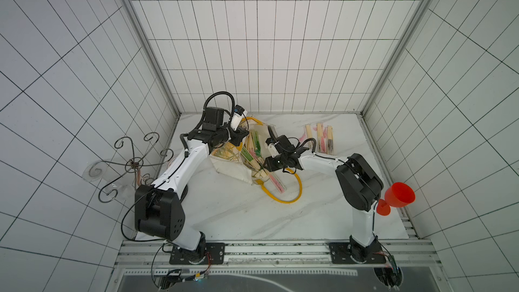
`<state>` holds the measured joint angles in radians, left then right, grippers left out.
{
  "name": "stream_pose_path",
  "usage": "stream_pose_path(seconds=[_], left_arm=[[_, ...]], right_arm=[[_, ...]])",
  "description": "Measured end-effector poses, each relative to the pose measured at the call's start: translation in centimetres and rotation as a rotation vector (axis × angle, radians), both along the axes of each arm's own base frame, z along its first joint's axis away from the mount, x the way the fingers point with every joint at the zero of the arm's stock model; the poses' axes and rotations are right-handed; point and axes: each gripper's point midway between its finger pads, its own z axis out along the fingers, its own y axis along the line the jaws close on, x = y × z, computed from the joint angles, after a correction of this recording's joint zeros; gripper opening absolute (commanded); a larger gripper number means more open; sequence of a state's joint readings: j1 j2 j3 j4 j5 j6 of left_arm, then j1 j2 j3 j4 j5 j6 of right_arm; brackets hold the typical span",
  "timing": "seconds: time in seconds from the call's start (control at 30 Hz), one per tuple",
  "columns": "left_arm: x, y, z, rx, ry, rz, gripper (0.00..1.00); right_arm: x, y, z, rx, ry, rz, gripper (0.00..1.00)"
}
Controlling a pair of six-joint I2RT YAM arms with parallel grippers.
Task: Take out the folding fans from the tote bags
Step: Pick up the folding fan from the canvas bag.
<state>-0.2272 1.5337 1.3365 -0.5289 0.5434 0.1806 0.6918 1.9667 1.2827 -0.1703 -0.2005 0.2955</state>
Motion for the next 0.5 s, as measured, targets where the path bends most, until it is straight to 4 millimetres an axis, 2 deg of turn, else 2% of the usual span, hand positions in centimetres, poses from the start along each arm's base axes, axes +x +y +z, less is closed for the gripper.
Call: stream_pose_path(seconds=[0.13,0.5], left_arm=[[0.0,0.0,0.0,-0.001,0.001,-0.001,0.0],[-0.1,-0.1,0.0,-0.003,0.001,-0.004,0.0]], right_arm=[[-0.4,-0.7,-0.9,-0.027,0.011,-0.009,0.39],[-0.9,-1.3,-1.3,-0.097,-0.03,-0.024,0.44]])
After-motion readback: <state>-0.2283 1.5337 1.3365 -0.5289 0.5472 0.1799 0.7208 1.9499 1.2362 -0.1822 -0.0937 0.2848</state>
